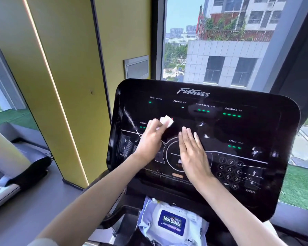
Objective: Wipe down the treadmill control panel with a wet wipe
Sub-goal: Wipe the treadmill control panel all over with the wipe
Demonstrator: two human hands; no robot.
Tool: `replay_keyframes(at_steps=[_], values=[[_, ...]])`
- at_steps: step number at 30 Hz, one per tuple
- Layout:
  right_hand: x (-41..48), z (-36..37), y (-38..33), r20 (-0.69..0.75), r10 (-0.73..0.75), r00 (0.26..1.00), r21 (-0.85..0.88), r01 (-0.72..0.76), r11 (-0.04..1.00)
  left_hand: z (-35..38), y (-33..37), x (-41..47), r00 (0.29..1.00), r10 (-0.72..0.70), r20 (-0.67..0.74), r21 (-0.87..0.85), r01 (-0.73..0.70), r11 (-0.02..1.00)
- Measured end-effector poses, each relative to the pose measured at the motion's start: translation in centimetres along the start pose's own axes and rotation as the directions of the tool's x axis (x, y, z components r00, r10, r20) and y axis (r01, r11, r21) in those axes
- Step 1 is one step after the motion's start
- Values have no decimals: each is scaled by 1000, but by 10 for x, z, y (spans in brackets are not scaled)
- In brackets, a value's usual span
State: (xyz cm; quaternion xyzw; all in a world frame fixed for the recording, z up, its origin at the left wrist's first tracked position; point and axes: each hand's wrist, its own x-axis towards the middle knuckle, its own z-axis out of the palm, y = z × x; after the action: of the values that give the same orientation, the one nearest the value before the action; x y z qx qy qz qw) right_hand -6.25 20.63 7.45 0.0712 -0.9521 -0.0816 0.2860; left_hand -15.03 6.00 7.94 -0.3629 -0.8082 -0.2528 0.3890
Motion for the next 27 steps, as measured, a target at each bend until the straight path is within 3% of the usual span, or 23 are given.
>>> replay_keyframes(at_steps=[1,2,3,4,6,7,8,9,10,12,13,15,17,18,19,20,21,22,23,25,26,27], values=[[0,-1,0,9,-2,1000,10,2,1000,-1,-5,7,974,-201,-108,-34,198,980],[-1,-2,0,21,-4,1000,12,4,1000,-2,-5,13,895,-408,-181,-96,397,913],[-1,-3,0,24,-8,1000,10,8,1000,-1,0,16,835,-514,-197,-126,498,858],[-1,-4,1,11,-17,1000,13,17,1000,2,9,18,849,-496,-179,-98,487,868],[-3,-8,5,-19,-42,999,28,43,999,10,26,8,985,-172,-14,-43,171,984],[-5,-9,8,-27,-56,998,32,57,998,9,26,5,998,-2,56,-60,5,998],[-9,-11,11,-35,-63,997,37,64,997,5,19,8,995,71,68,-80,-65,995],[-15,-12,15,-49,-55,997,44,57,997,2,10,13,999,24,30,-92,-21,996],[-23,-12,19,-69,-31,997,55,35,998,-2,3,19,990,-136,-43,-114,130,985],[-42,-9,23,-94,47,995,82,-39,996,-4,-1,29,861,-479,-171,-162,455,876],[-50,-8,25,-97,93,991,97,-84,992,-3,4,29,849,-495,-182,-143,475,868],[-63,-6,28,-98,172,980,123,-160,979,7,20,22,974,-214,-68,-39,212,977],[-68,-5,33,-102,223,969,127,-210,969,12,23,14,988,113,105,-35,-110,993],[-68,-5,36,-104,242,965,125,-229,965,10,17,17,984,141,109,-48,-137,989],[-68,-5,39,-108,260,960,121,-247,962,10,11,22,997,59,46,-56,-56,997],[-68,-5,41,-113,278,954,119,-265,957,6,8,28,990,-132,-52,-96,126,987],[-68,-4,42,-117,294,949,119,-280,953,5,10,33,925,-350,-150,-145,330,933],[-67,-3,43,-121,302,946,117,-288,950,7,17,36,859,-473,-195,-166,447,879],[-66,-1,42,-126,302,945,112,-289,951,10,27,37,861,-469,-196,-144,448,883],[-66,1,43,-132,293,947,99,-281,955,22,47,30,990,-140,-25,-83,138,987],[-66,2,44,-135,285,949,94,-274,957,25,51,25,996,47,72,-87,-41,995],[-67,2,45,-140,274,952,89,-263,961,22,48,26,985,131,115,-107,-119,987]])
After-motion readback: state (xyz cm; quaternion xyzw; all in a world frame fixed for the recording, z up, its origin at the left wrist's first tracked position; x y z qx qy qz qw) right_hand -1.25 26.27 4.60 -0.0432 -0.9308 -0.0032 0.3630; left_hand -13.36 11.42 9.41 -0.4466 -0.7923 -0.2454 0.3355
